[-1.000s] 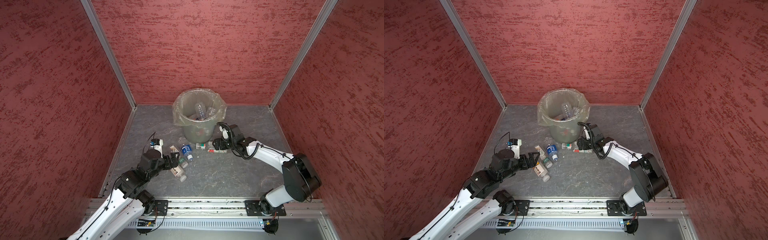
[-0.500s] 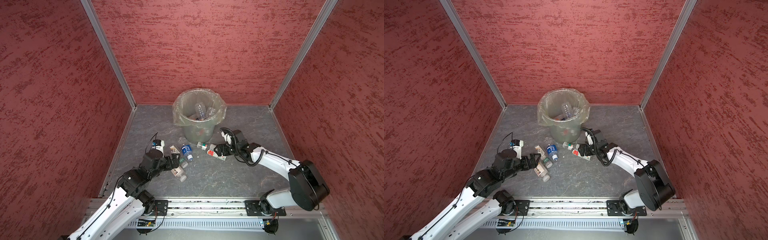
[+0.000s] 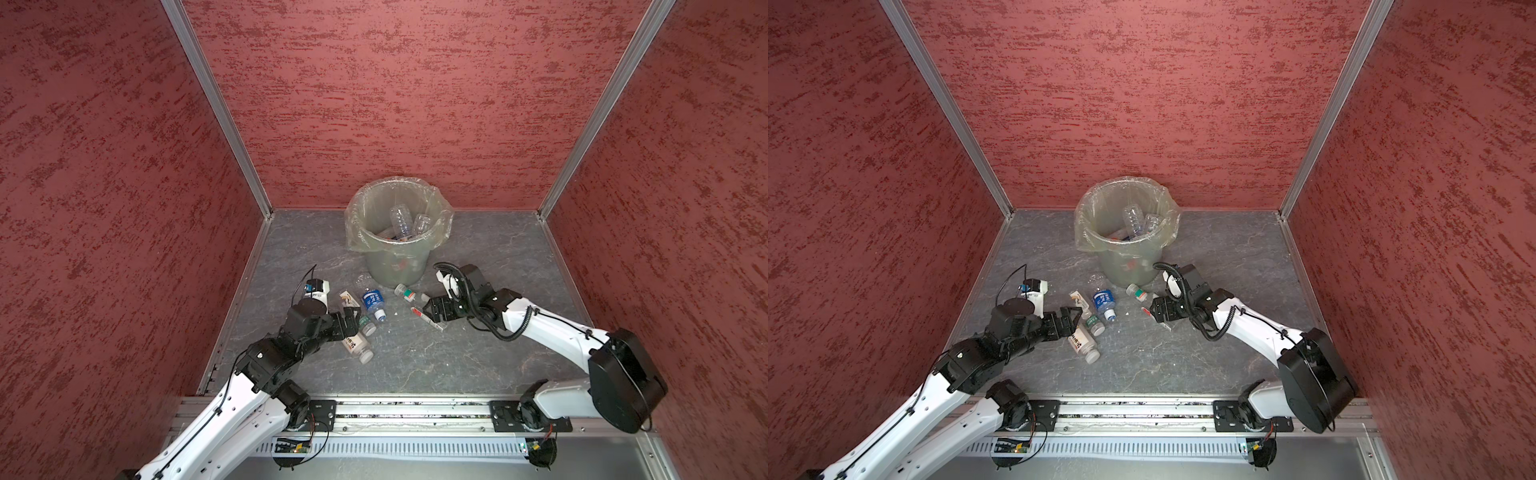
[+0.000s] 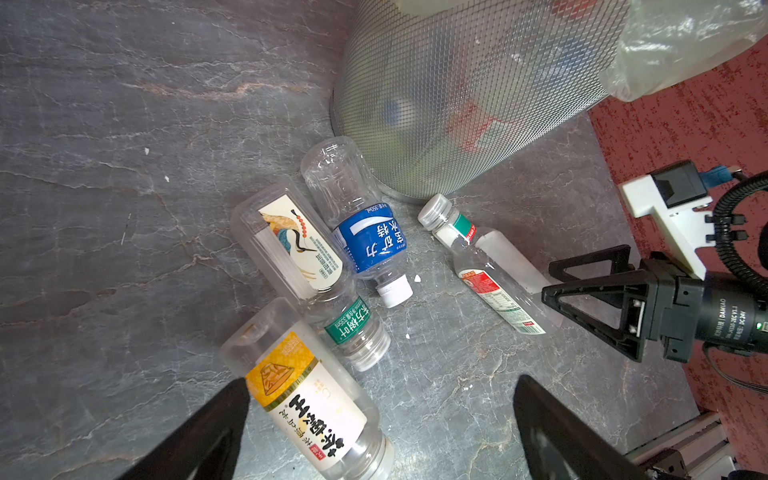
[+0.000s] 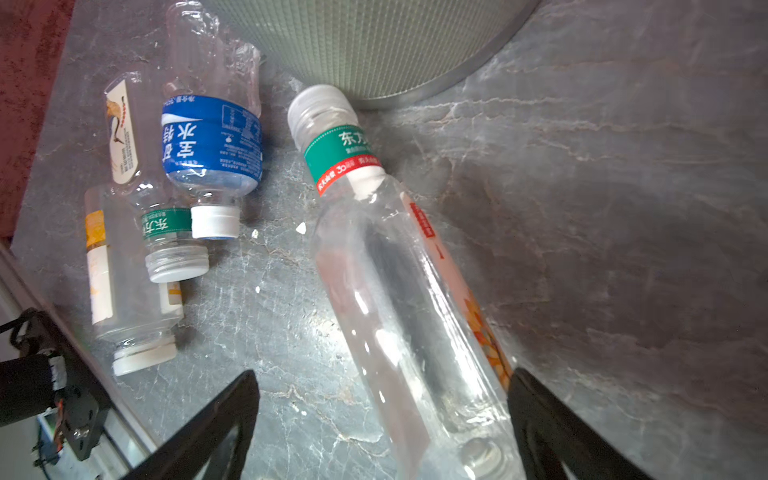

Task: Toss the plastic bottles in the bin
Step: 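Lower the right gripper onto the clear green-labeled bottle beside the wastebasket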

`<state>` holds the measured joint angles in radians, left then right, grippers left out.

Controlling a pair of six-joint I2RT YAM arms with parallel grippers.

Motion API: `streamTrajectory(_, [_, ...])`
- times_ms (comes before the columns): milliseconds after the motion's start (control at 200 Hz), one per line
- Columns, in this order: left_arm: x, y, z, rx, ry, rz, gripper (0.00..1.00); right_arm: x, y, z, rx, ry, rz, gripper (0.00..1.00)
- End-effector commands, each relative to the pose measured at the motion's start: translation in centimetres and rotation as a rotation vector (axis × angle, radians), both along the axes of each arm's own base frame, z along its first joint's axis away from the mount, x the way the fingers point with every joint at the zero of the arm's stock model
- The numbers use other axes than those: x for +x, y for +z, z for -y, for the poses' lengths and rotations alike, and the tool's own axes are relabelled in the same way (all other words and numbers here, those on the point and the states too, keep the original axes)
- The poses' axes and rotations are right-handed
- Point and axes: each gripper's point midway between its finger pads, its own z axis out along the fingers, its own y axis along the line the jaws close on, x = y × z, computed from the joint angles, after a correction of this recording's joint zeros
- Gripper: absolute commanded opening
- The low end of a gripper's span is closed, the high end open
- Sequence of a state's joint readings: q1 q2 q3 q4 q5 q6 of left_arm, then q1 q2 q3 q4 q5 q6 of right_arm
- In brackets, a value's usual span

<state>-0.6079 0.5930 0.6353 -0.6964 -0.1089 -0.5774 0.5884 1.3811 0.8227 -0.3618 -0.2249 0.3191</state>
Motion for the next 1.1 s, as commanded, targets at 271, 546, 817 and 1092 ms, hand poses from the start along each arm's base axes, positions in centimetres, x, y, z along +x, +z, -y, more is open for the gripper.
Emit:
streamTrajectory(271, [-0.2,0.5,-0.3,-0.008,0.006,0.005,0.99,2.8,-1.9,-0.4,-0.143,0.041,0.006,0.96])
streamTrajectory(546, [-0.3,0.2,-0.5,-0.005,0.013,-0.001,0.99,1.6,-2.7,-2.5,-0.151,0.126,-0.013,0.96])
streamTrajectory(817, [-0.2,0.0,-0.2,-0.015,0.005,-0.005,1.00,1.3,-3.7,-2.9,-0.256,0.117,-0.003,0.96])
streamTrajectory(1092, [-0.2,0.0,-0.3,-0.012,0.009,-0.007,0.99,2.2,-4.9,-1.9,-0.449,0.100,0.024,0.95])
